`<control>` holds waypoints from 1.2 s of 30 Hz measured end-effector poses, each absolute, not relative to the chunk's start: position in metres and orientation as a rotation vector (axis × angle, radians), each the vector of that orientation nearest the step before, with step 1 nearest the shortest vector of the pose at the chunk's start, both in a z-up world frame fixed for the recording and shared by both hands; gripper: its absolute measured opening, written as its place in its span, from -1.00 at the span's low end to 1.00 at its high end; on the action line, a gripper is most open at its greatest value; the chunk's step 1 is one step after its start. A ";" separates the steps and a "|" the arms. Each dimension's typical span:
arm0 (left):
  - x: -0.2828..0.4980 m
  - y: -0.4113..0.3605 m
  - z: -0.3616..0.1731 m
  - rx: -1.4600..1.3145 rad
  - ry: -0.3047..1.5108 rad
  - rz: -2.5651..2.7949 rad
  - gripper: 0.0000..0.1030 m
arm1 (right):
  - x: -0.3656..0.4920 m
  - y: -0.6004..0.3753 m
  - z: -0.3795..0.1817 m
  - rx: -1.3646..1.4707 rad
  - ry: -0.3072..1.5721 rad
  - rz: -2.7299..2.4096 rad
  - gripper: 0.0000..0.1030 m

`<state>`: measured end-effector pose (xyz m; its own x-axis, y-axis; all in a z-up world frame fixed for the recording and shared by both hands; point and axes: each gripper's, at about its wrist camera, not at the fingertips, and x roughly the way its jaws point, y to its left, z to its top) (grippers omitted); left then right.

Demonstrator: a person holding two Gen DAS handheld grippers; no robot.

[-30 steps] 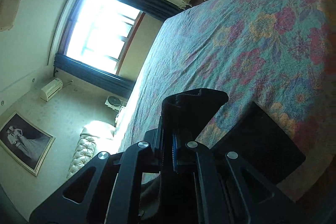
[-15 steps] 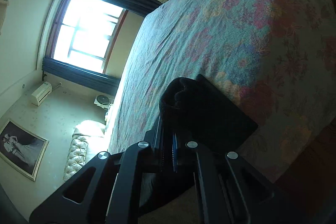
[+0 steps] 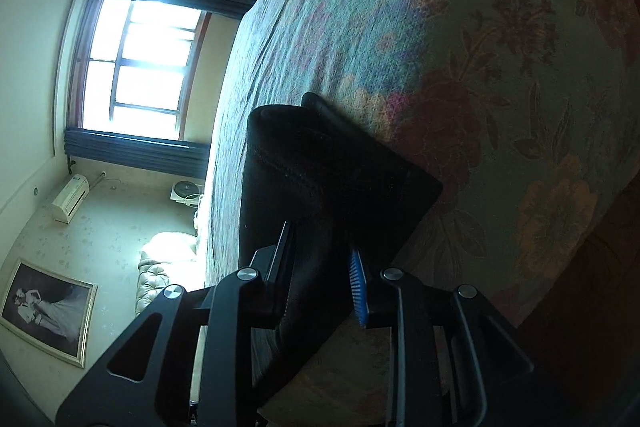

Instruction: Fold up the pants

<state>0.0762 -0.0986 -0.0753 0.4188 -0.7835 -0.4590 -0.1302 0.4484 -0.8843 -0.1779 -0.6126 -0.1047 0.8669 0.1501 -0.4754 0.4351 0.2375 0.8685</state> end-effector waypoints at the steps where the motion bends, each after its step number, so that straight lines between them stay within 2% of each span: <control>1: 0.078 -0.100 -0.073 -1.024 1.080 -0.521 -0.01 | -0.175 -0.613 -0.105 1.326 0.530 -0.217 -0.51; 2: 0.080 -0.101 -0.072 -0.997 1.082 -0.526 -0.16 | -0.174 -0.613 -0.105 1.326 0.533 -0.224 -0.52; 3: 0.083 -0.103 -0.072 -0.975 1.094 -0.529 -0.52 | -0.172 -0.613 -0.104 1.324 0.534 -0.232 -0.60; 4: 0.085 -0.104 -0.073 -0.967 1.104 -0.527 -0.71 | -0.168 -0.615 -0.100 1.316 0.535 -0.236 -0.80; 5: 0.086 -0.103 -0.073 -0.981 1.106 -0.525 -0.71 | -0.165 -0.616 -0.097 1.307 0.534 -0.236 -0.85; 9: 0.088 -0.099 -0.067 -1.009 1.091 -0.536 -0.76 | -0.143 -0.621 -0.070 1.272 0.498 -0.213 -0.87; 13: 0.092 -0.093 -0.046 -1.051 1.046 -0.557 -0.76 | -0.124 -0.622 -0.022 1.203 0.417 -0.131 -0.87; 18: 0.085 -0.083 -0.021 -1.050 0.979 -0.591 -0.75 | -0.137 -0.617 0.012 1.117 0.370 -0.066 -0.88; 21: 0.076 -0.076 -0.029 -1.033 0.998 -0.599 -0.75 | -0.162 -0.612 -0.011 1.121 0.423 -0.096 -0.88; 29: 0.055 -0.061 -0.098 -1.048 1.182 -0.501 -0.76 | -0.205 -0.618 -0.113 1.304 0.577 -0.218 -0.85; 32: 0.055 -0.059 -0.093 -1.025 1.173 -0.512 -0.76 | -0.213 -0.621 -0.118 1.302 0.584 -0.262 -0.60; 36: 0.052 -0.060 -0.078 -0.941 1.169 -0.575 -0.69 | -0.220 -0.637 -0.089 1.168 0.555 -0.380 -0.52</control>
